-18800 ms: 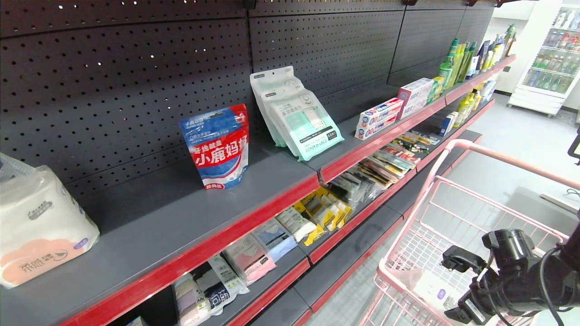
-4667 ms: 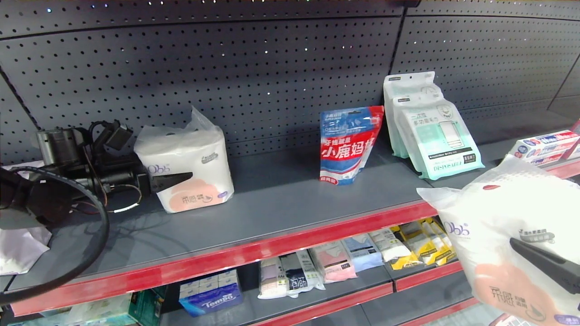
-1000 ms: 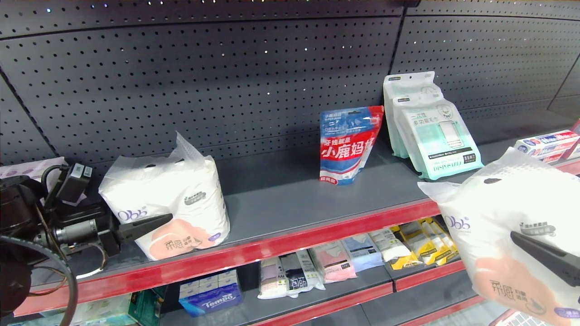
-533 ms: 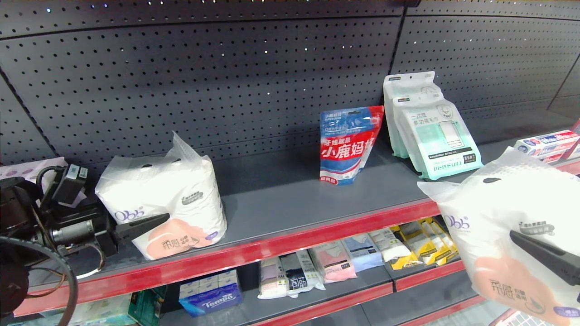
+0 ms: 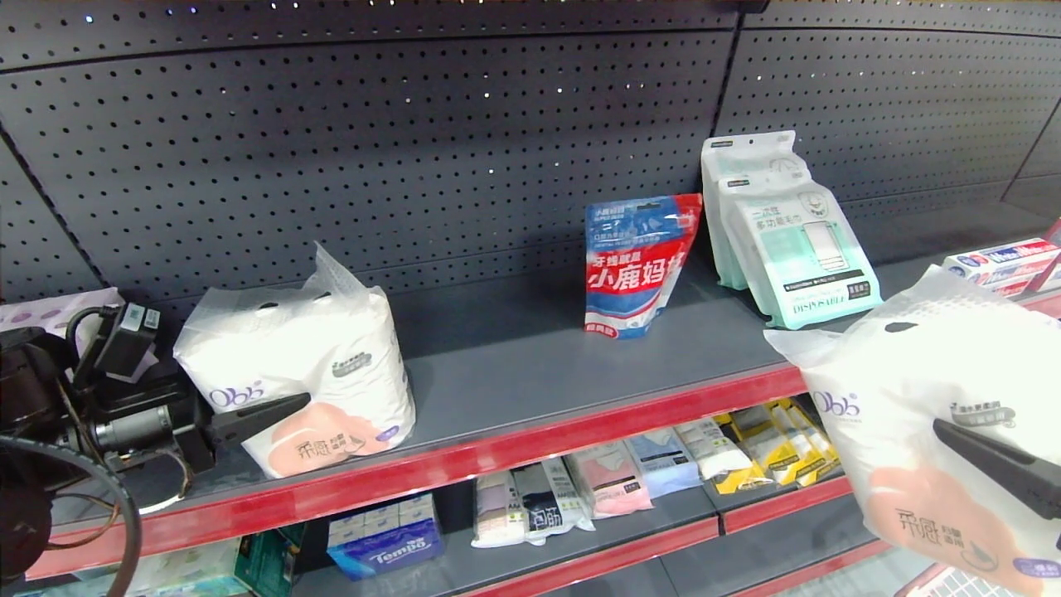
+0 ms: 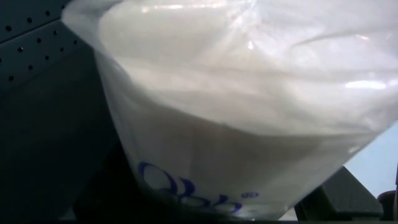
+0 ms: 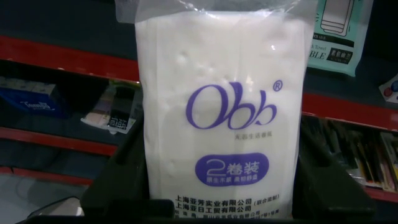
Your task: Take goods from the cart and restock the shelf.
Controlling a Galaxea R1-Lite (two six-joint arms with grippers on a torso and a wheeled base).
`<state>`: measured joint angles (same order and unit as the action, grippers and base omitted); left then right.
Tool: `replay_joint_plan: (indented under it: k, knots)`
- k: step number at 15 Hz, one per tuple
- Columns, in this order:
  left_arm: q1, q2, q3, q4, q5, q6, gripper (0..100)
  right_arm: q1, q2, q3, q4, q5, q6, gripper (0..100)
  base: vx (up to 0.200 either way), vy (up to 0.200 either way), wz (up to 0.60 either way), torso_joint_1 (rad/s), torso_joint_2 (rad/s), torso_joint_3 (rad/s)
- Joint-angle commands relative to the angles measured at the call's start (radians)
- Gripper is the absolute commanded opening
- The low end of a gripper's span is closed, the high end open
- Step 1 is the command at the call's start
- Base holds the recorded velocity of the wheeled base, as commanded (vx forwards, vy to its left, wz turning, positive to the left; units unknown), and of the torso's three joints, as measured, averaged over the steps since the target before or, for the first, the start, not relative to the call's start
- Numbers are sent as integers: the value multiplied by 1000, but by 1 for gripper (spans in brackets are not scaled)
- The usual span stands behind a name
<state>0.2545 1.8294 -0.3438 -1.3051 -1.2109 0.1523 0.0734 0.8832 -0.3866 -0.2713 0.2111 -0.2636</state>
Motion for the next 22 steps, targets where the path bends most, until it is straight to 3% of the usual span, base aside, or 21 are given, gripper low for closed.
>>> replay_joint_plan:
  k: [1,9,15,21,22]
  knots:
    - [2,1,0,1,1,0,0,0,0,-2,0,1,0,0,0,0,0,0,0,0]
    - [2,1,12,1,10,1,0,-1,-1,2,0,1,0,0,0,0,0,0,0,0]
    - [42,-1,14,1,1,1,0,-1,-1,2,0,1,0,0,0,0,0,0,0,0]
    - [31,-2,12,1,4,3,0,0,-4,2,0,-12,0,0,0,0,0,0,0,0]
    - [31,-1,12,0,7,3,100,0,-6,0,0,-12,0,0,0,0,0,0,0,0]
